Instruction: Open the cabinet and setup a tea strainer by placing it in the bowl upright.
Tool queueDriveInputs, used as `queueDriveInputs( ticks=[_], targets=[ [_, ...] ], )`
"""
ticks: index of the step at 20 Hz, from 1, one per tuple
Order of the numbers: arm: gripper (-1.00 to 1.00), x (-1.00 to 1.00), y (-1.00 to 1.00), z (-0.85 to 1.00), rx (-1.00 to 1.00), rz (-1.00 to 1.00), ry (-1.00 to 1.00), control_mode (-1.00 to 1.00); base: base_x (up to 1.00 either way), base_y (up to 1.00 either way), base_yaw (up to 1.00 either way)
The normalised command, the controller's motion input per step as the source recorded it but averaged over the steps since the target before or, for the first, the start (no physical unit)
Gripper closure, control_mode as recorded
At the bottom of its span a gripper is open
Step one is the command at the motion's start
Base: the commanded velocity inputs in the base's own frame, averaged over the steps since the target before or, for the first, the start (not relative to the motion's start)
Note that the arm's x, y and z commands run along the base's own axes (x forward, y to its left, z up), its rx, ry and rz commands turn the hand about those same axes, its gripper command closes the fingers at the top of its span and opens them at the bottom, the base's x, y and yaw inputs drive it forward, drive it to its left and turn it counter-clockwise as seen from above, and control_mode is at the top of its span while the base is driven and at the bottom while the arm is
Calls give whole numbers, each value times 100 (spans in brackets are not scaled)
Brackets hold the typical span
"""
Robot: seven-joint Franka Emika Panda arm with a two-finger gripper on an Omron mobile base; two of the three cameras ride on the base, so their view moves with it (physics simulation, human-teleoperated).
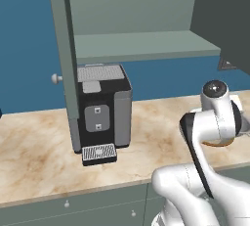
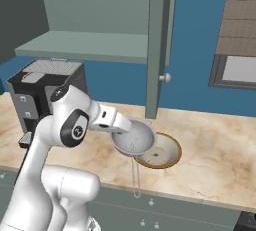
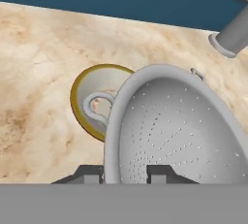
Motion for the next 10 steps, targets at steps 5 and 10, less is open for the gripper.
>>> queueDriveInputs(
  ticks=[5,10],
  targets=[
    [100,36,-48,-42,0,0,4,-100,0,0,0],
    [100,32,-21,-42,0,0,3,-100,0,0,0]
  ],
)
